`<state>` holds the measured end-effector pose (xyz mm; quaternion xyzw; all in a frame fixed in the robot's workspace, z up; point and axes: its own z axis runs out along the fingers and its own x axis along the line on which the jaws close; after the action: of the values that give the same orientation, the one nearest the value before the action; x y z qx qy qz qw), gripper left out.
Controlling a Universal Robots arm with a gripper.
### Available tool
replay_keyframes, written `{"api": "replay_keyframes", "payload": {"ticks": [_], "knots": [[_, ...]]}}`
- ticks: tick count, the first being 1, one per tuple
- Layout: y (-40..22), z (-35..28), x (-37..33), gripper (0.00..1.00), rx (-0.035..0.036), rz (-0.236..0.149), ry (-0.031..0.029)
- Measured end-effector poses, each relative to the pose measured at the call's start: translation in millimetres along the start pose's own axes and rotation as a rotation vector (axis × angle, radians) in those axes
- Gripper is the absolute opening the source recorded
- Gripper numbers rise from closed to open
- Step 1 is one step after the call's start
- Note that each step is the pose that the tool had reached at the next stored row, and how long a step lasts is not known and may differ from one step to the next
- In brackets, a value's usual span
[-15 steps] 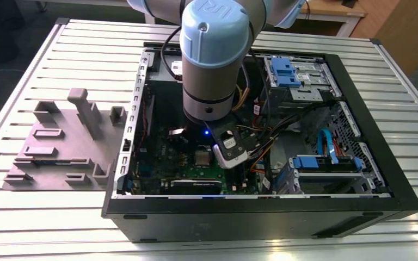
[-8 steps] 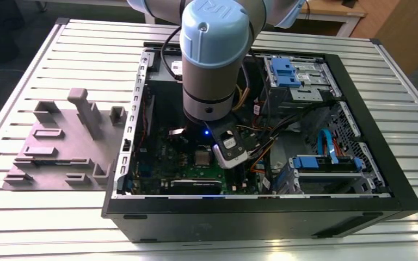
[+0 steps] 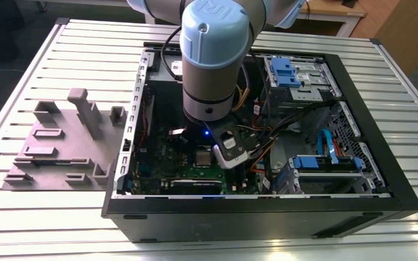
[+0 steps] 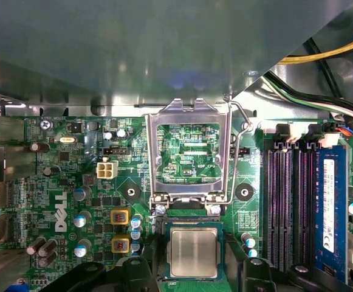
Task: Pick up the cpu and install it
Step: 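Place the cpu into insertion slot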
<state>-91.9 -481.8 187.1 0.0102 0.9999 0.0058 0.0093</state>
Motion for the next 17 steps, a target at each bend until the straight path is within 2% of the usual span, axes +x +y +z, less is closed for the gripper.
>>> {"api": "replay_keyframes", "payload": {"ticks": [9, 17], "knots": [[0.0, 0.1, 0.0, 0.54, 0.0, 0.0, 0.0], [0.0, 0.4, 3.2, 0.54, -0.0015, 0.0, -0.0062]]}}
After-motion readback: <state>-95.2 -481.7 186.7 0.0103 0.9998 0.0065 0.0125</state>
